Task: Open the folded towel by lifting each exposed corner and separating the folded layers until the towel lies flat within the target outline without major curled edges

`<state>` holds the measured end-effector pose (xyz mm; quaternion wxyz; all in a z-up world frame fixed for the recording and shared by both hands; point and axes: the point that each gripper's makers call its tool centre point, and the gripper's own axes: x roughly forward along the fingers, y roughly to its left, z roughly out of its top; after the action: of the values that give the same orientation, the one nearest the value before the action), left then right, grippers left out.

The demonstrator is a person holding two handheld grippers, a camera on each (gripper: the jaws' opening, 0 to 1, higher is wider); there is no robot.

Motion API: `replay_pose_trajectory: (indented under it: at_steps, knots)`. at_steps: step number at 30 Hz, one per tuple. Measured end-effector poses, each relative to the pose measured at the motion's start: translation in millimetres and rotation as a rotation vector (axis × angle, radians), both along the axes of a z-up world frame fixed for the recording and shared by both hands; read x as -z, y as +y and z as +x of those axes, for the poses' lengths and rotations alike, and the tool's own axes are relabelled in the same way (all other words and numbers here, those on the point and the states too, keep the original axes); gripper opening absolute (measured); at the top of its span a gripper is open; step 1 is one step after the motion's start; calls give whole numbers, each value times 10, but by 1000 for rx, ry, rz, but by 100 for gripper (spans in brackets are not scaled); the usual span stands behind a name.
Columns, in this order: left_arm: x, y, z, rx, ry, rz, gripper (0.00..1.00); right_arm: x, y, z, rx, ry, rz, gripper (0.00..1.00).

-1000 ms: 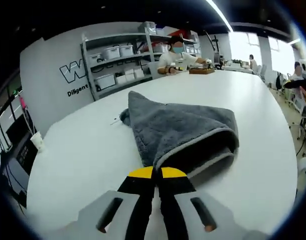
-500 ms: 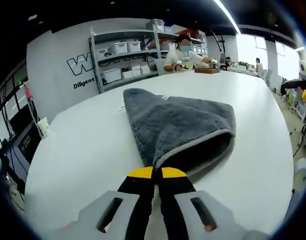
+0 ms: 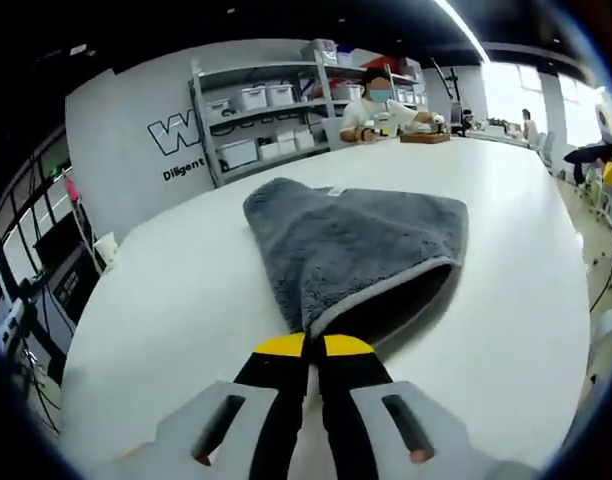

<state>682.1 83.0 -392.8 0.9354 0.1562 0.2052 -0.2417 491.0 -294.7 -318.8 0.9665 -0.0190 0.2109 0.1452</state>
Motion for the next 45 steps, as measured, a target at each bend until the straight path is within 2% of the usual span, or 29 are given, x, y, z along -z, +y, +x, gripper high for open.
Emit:
replay_pose_trajectory:
  at_steps: [8, 14, 23, 30, 34, 39, 45]
  knots:
    - [17, 43, -186, -45, 15, -73, 4, 16, 19, 6, -6, 7, -3, 98]
    - [9, 98, -302, -74, 6, -113, 5, 16, 24, 7, -7, 9, -4, 98]
    - [106, 132, -531, -97, 31, -174, 5, 13, 32, 14, -11, 10, -5, 98]
    - [80, 157, -549, -104, 30, -189, 5, -4, 48, 20, -17, 8, -7, 98]
    - [29, 178, -577, -107, 20, -189, 6, -7, 49, 12, -16, 6, -6, 98]
    - [-71, 225, -652, -122, 5, -206, 13, -11, 44, 6, -14, 4, -5, 98]
    - [-335, 176, -799, -112, -34, -273, 25, -4, 37, 12, -15, 7, -4, 98]
